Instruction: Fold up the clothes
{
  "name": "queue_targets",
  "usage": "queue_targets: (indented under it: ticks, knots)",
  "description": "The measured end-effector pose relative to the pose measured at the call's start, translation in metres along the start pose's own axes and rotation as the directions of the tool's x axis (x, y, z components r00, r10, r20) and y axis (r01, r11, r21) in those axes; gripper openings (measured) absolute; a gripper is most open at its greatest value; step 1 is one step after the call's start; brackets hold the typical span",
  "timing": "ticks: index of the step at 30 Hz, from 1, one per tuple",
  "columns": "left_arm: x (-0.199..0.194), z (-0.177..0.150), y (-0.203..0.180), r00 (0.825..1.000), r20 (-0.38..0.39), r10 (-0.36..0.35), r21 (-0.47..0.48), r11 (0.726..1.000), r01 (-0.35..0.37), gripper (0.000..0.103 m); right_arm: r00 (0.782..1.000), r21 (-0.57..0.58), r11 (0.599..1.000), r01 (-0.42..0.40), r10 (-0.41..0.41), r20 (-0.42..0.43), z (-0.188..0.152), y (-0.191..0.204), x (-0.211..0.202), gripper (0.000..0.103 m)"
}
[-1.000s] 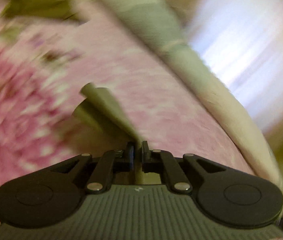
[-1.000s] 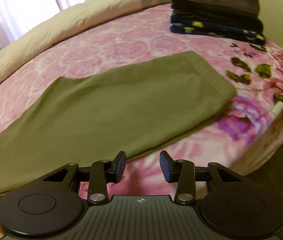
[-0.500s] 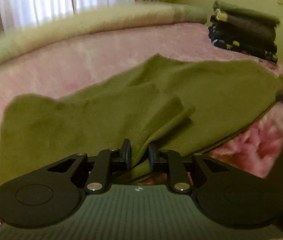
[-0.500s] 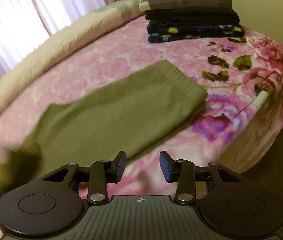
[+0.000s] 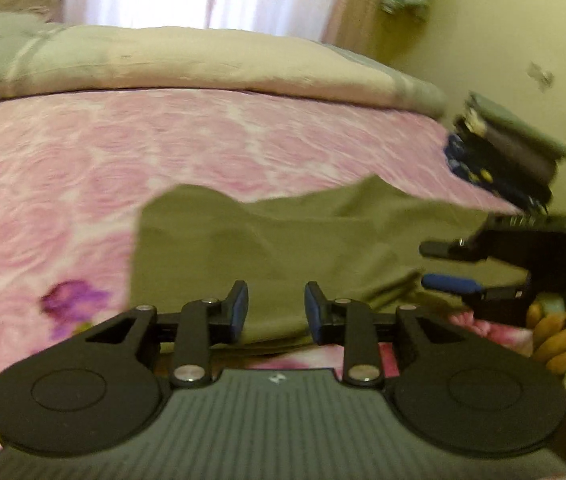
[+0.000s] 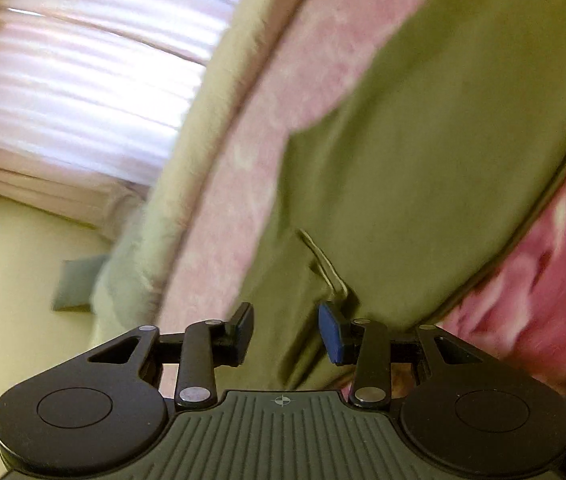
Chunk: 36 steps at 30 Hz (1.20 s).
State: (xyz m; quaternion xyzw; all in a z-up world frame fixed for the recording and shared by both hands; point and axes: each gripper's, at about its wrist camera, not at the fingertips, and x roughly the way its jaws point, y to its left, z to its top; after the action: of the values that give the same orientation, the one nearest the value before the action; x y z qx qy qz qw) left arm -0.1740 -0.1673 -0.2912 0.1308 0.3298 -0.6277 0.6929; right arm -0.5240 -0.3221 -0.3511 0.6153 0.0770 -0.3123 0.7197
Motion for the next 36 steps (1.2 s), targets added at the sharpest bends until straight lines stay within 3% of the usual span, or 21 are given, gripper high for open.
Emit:
queue_targets:
  ticks: [5, 12, 13, 14, 18, 20, 22, 26, 28, 31, 34, 36]
  knots:
    - [-0.011, 0.005, 0.031, 1.000, 0.018, 0.014, -0.083, 0.996, -0.012, 0.026, 0.994, -0.003, 0.994, 0.111, -0.111, -0.024, 0.001, 0.006, 0.025, 0.041]
    - [-0.015, 0.012, 0.052, 0.999, 0.032, 0.008, -0.169, 0.986, -0.003, 0.026, 0.995, -0.040, 0.994, 0.101, -0.102, -0.008, -0.001, 0.007, 0.039, 0.040]
    - [-0.014, 0.014, 0.053, 0.999, 0.033, 0.006, -0.178, 0.984, 0.000, 0.026, 0.996, -0.051, 0.995, 0.091, -0.091, -0.006, -0.001, 0.006, 0.041, 0.015]
    - [-0.014, 0.015, 0.054, 0.999, 0.035, 0.003, -0.185, 0.983, 0.004, 0.026, 0.997, -0.071, 0.994, 0.081, -0.082, -0.005, -0.002, 0.006, 0.043, 0.005]
    - [-0.014, 0.030, 0.046, 0.997, 0.068, -0.021, -0.171, 0.985, 0.033, 0.026, 0.998, -0.177, 0.984, 0.012, 0.000, 0.071, 0.000, 0.017, 0.027, 0.003]
    - [-0.012, 0.038, 0.040, 0.996, 0.084, -0.044, -0.166, 0.984, 0.057, 0.026, 0.985, -0.262, 0.965, 0.016, 0.030, 0.168, 0.008, 0.025, 0.002, 0.003]
    - [-0.006, 0.045, 0.032, 0.993, 0.090, -0.073, -0.156, 0.984, 0.087, 0.026, 0.964, -0.295, 0.953, 0.070, 0.011, 0.264, 0.020, 0.019, -0.026, 0.003]
    - [0.021, 0.047, 0.008, 0.991, 0.057, -0.118, -0.103, 0.987, 0.123, 0.026, 0.893, -0.343, 0.920, 0.187, -0.013, 0.451, 0.043, 0.008, -0.080, 0.003]
    - [0.042, 0.043, -0.006, 0.990, 0.015, -0.138, -0.084, 0.987, 0.139, 0.026, 0.865, -0.273, 0.929, 0.249, -0.088, 0.493, 0.057, -0.017, -0.092, 0.003]
    - [0.069, 0.035, -0.023, 0.988, -0.049, -0.148, -0.066, 0.987, 0.144, 0.026, 0.859, -0.144, 0.944, 0.298, -0.200, 0.471, 0.074, -0.064, -0.097, 0.003]
    - [0.082, 0.029, -0.037, 0.988, -0.078, -0.134, -0.041, 0.990, 0.132, 0.026, 0.870, -0.117, 0.950, 0.288, -0.209, 0.447, 0.076, -0.081, -0.100, 0.003]
    - [0.084, 0.029, -0.041, 0.988, -0.080, -0.130, -0.029, 0.991, 0.128, 0.026, 0.865, -0.172, 0.939, 0.297, -0.188, 0.465, 0.076, -0.071, -0.099, 0.003]
